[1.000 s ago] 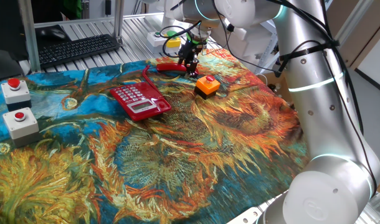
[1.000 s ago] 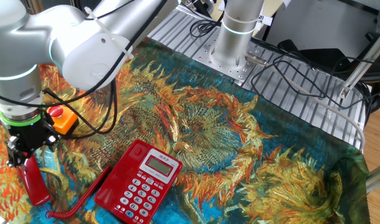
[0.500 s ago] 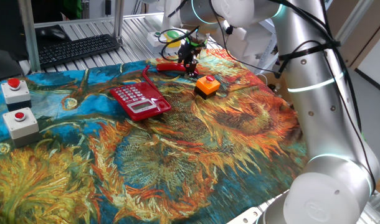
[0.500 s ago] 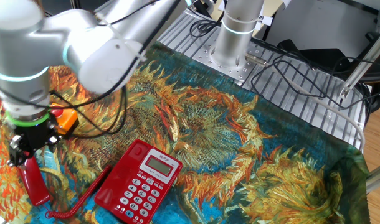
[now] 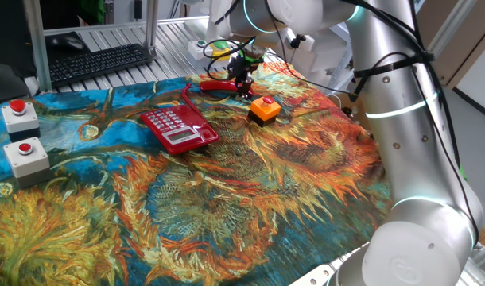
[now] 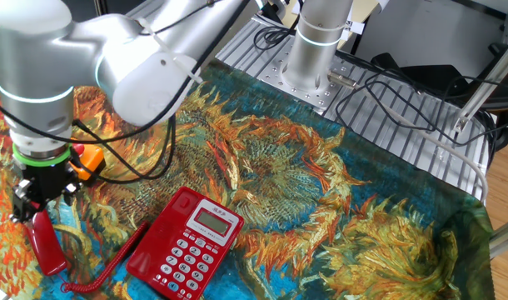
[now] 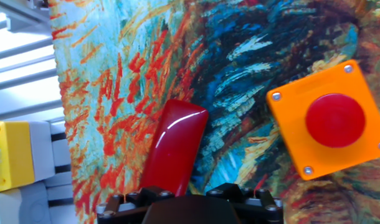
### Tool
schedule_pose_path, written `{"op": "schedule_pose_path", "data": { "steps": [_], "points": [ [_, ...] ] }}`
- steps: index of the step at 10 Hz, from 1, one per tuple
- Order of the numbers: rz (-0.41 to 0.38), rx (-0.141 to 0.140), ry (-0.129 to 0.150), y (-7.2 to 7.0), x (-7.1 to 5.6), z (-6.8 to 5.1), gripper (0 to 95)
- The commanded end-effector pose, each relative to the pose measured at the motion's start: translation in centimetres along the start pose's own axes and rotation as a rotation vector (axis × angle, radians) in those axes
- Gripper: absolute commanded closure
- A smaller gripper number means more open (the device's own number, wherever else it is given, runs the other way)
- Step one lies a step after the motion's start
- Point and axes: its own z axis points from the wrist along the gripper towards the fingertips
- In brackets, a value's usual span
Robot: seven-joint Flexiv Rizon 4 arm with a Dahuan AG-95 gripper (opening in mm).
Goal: Place the handset of the telephone on the corresponding phone cradle
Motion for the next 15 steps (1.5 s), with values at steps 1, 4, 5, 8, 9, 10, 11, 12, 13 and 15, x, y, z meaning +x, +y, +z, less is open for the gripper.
{"op": "schedule_pose_path", "data": {
  "steps": [1,4,5,8,9,10,11,12,13,15],
  "points": [
    [-0.002,-0.028,0.002,-0.45,0.15,-0.34,19.0],
    [-0.016,0.021,0.014,-0.46,0.16,-0.32,19.0],
    [-0.017,0.043,0.027,-0.46,0.16,-0.32,19.0],
    [-0.044,0.074,0.082,-0.46,0.16,-0.32,19.0],
    [-0.051,0.084,0.110,-0.46,0.16,-0.32,19.0],
    [-0.048,0.088,0.111,-0.46,0.16,-0.32,19.0],
    [-0.049,0.087,0.110,-0.46,0.16,-0.32,19.0],
    [-0.052,0.087,0.107,-0.46,0.16,-0.32,19.0],
    [-0.039,0.098,0.104,-0.46,0.16,-0.32,19.0],
    [-0.047,0.112,0.109,-0.46,0.16,-0.32,19.0]
  ]
}}
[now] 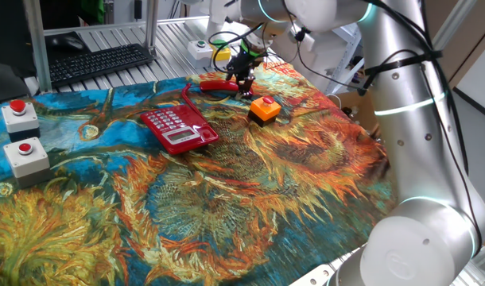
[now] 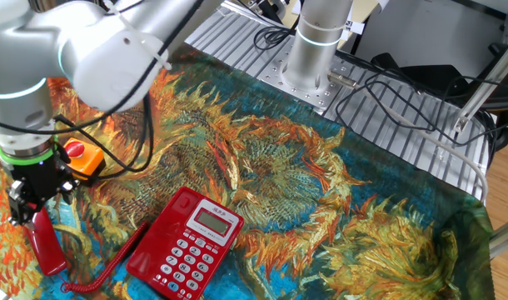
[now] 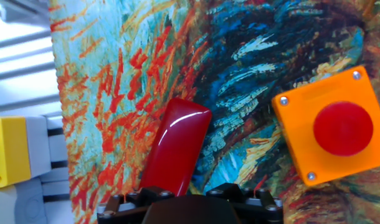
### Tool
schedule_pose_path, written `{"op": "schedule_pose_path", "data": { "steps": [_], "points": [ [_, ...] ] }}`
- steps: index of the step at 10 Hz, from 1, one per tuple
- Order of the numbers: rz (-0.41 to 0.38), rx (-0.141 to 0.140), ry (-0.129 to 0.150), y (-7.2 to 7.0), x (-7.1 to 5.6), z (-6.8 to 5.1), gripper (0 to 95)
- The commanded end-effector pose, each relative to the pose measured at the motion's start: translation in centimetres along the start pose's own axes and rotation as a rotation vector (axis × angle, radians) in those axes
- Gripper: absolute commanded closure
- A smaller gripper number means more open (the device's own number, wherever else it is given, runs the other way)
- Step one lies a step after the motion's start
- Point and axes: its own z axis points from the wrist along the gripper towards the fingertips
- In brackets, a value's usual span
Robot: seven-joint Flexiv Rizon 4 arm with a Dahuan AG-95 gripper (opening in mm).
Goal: Place the handset of the telephone on the corresponding phone cradle
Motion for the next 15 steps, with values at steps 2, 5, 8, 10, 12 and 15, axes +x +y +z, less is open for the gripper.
{"op": "schedule_pose_path", "data": {
  "steps": [2,5,8,10,12,15],
  "points": [
    [-0.050,0.034,0.067,-0.05,0.00,-0.13,19.0],
    [-0.086,0.034,0.101,-0.05,0.00,-0.13,19.0],
    [-0.098,0.034,0.106,-0.05,0.00,-0.13,19.0],
    [-0.135,0.017,0.107,-0.05,0.00,-0.13,19.0],
    [-0.155,-0.006,0.110,-0.05,0.00,-0.13,19.0],
    [-0.143,-0.042,0.104,-0.05,0.00,-0.13,19.0]
  ]
}}
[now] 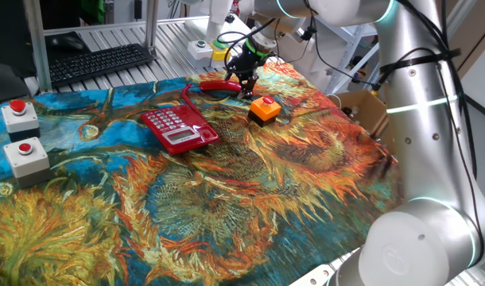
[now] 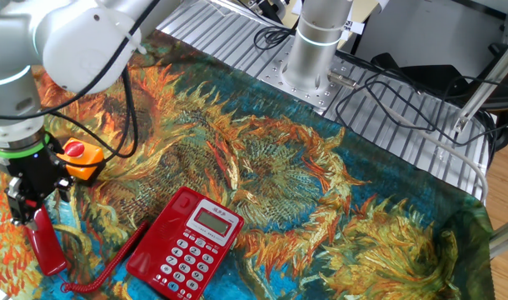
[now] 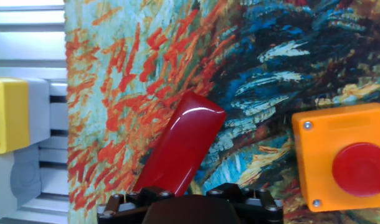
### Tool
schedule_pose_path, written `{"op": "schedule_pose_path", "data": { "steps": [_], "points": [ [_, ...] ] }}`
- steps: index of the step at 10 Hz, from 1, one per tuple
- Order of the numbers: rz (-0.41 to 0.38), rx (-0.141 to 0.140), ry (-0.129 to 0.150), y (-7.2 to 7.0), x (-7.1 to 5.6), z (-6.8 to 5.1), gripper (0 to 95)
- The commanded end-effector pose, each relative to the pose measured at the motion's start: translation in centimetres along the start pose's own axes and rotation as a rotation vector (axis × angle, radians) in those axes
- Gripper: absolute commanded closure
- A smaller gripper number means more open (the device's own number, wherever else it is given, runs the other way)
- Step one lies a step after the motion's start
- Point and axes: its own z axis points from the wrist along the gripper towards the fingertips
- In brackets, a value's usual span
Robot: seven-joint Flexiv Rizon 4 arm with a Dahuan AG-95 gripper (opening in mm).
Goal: Place the handset of the telephone on the corresponding phone cradle
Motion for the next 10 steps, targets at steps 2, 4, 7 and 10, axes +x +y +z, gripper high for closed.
{"op": "schedule_pose_path", "data": {
  "steps": [2,4,7,10],
  "points": [
    [0.032,-0.061,-0.062,-0.1,0.1,0.0,38.0],
    [0.046,-0.095,-0.090,-0.1,0.0,-0.1,38.0],
    [0.066,-0.109,-0.091,-0.2,-0.3,-0.4,38.0],
    [0.070,-0.110,-0.100,-0.5,-1.0,-0.3,38.0]
  ]
}}
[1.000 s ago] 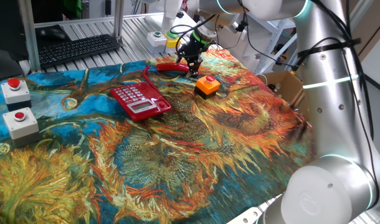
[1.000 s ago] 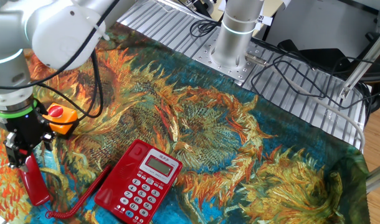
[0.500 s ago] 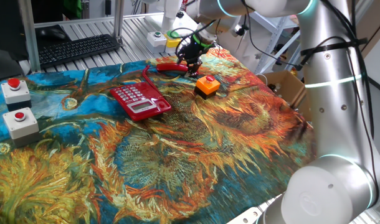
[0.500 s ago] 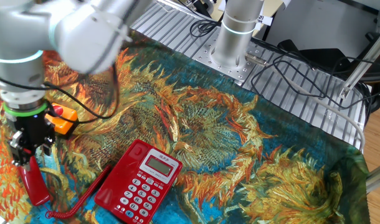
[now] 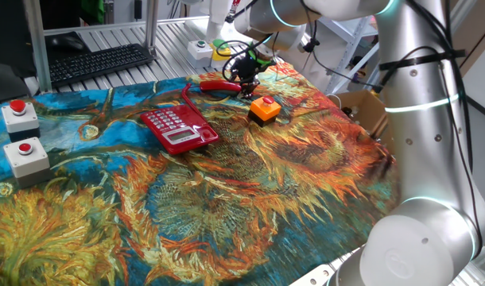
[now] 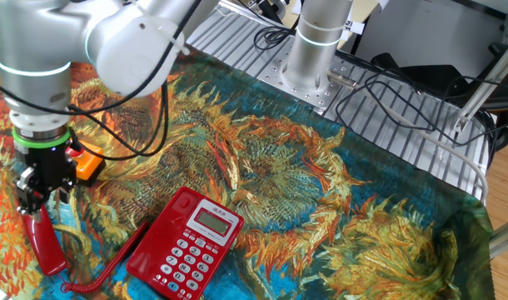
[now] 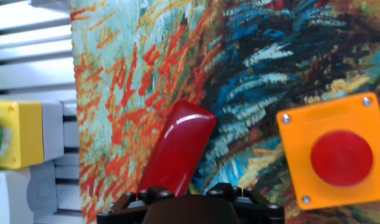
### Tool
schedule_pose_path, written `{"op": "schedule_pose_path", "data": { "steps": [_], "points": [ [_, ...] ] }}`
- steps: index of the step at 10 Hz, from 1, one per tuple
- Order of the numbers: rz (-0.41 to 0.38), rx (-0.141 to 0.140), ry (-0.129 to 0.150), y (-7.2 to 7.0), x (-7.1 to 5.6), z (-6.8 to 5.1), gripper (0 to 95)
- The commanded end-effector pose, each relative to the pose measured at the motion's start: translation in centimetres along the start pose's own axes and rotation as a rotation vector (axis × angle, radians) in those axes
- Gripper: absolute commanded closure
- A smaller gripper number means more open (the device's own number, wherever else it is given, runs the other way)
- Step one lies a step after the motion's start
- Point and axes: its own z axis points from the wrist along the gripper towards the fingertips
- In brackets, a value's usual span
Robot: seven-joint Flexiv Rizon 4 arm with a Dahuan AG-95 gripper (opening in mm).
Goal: Place the handset of the telephone on the corresponding phone cradle
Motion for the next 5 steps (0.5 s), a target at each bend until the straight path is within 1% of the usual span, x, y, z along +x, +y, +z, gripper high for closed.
{"op": "schedule_pose_path", "data": {
  "steps": [1,2,5],
  "points": [
    [0.008,0.000,-0.007,-0.30,-0.44,-0.05,38.0],
    [0.013,0.000,-0.002,-0.39,-0.67,-0.05,38.0],
    [0.013,-0.004,0.001,-0.51,-1.18,-0.21,38.0]
  ]
}}
